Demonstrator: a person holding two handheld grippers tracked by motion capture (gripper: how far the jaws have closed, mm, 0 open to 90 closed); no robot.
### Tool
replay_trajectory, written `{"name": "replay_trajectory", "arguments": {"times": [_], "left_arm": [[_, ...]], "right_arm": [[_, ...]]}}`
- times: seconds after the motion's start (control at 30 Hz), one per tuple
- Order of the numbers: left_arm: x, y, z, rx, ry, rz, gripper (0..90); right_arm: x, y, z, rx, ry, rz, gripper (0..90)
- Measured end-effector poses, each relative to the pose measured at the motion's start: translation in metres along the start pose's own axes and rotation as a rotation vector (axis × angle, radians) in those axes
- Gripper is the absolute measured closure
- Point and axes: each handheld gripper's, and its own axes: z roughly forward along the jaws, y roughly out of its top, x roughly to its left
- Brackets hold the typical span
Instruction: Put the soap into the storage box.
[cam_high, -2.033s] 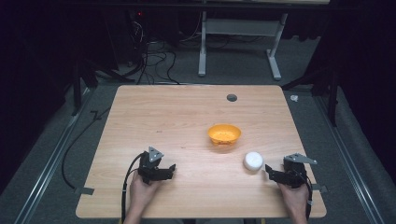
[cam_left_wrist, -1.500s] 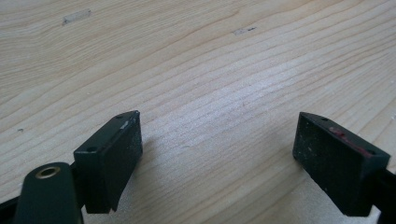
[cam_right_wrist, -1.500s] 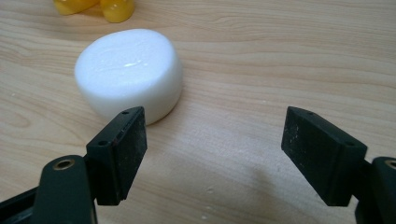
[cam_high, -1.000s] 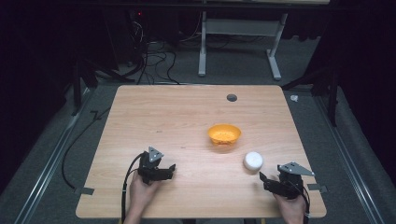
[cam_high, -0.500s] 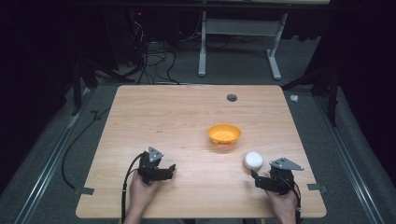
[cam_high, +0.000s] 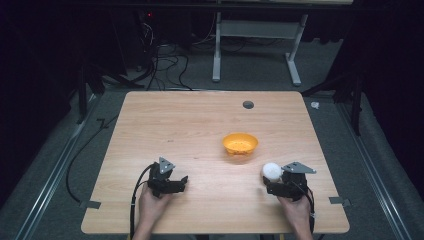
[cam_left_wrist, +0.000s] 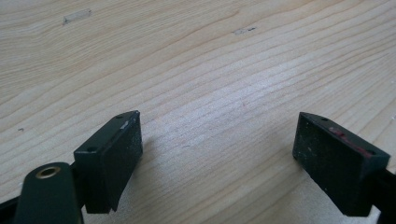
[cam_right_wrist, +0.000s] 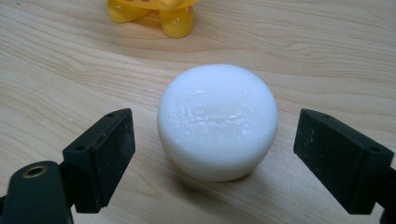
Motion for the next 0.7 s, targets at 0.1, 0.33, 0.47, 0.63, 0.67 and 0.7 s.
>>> {"name": "replay_trajectory", "arguments": {"times": [0.1, 0.33, 0.47, 0.63, 0.67, 0.7], "left_arm": [[0.0, 0.0, 0.0, 0.0, 0.0, 0.0, 16.2], [0.0, 0.0, 0.0, 0.0, 0.0, 0.0, 16.2], [0.0, 0.0, 0.0, 0.0, 0.0, 0.0, 16.2], [0.0, 0.0, 0.0, 0.0, 0.0, 0.0, 16.2], [0.0, 0.0, 0.0, 0.0, 0.0, 0.0, 16.2], [0.0, 0.0, 0.0, 0.0, 0.0, 0.0, 16.2]], "right_arm": [[0.0, 0.002, 0.004, 0.009, -0.002, 0.001, 13.1], [0.0, 0.006, 0.014, 0.031, -0.004, 0.006, 13.1], [0.0, 0.007, 0.019, 0.044, -0.004, 0.011, 13.1], [0.0, 0.007, 0.026, 0.069, -0.008, 0.013, 13.3], [0.0, 0.007, 0.027, 0.072, -0.01, 0.013, 13.6], [0.0, 0.006, 0.027, 0.074, -0.012, 0.015, 13.8]]}}
